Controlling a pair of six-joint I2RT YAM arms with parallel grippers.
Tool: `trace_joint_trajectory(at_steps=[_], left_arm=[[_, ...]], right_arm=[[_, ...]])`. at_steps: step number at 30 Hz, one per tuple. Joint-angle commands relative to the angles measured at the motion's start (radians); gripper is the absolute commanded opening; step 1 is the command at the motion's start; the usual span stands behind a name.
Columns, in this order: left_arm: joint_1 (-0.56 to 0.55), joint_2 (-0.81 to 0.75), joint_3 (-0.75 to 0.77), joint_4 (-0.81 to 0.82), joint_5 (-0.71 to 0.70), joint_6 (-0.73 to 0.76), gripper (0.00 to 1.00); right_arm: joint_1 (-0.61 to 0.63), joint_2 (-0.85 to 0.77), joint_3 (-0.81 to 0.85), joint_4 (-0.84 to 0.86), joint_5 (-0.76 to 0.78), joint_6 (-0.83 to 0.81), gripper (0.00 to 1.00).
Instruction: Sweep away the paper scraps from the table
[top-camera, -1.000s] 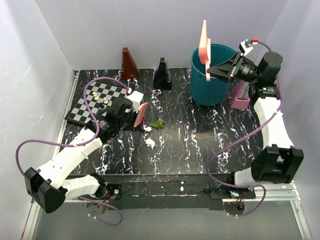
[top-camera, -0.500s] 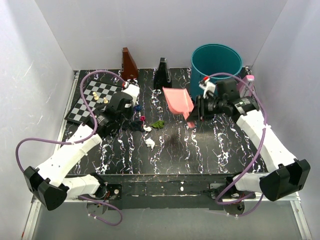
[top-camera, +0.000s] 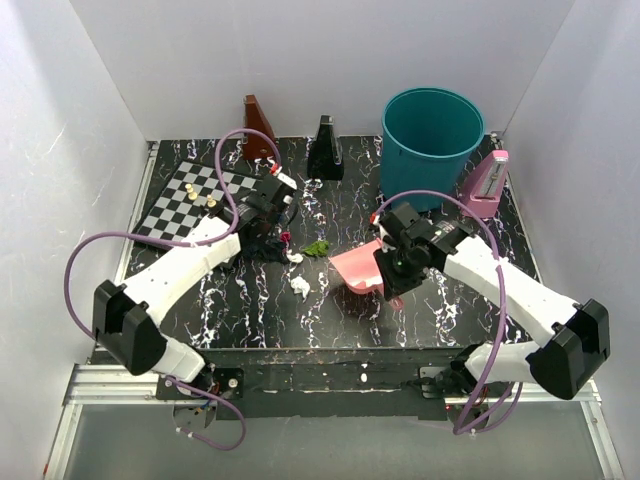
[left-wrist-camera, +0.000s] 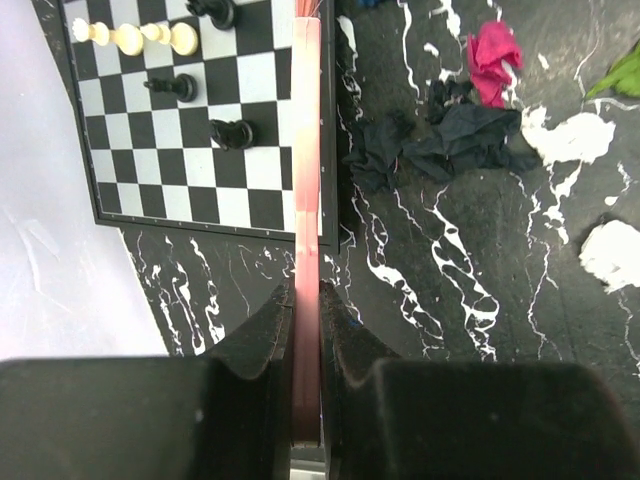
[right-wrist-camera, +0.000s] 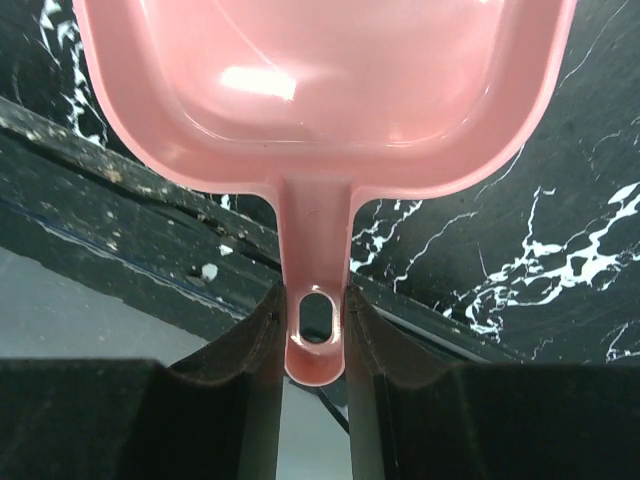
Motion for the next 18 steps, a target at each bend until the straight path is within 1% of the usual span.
trace_joint_trajectory(at_steps=[1,7,12,16,18], left_arm=[[0.002,0.031,0.039,-0.035,0.003,0.011,0.00],[0.004,0.071,0.048,-0.044,0.031,0.022,0.00],[0.002,0.108,0.054,-0.069,0.042,0.028,0.00],[0.001,0.154,0.066,-0.098,0.097,0.023,0.00],[0.002,0.180,0.083,-0.121,0.170,0.017,0.00]], right_arm=[[0.075,0.025,0.010,-0.071,0.087,0.025,0.01],[0.222,0.094,0.043,-0.123,0.106,0.027,0.01],[0.331,0.146,0.029,-0.105,0.117,0.002,0.01],[0.385,0.183,0.029,-0.074,0.097,-0.018,0.01],[0.402,0.200,0.030,-0.050,0.097,-0.026,0.01]])
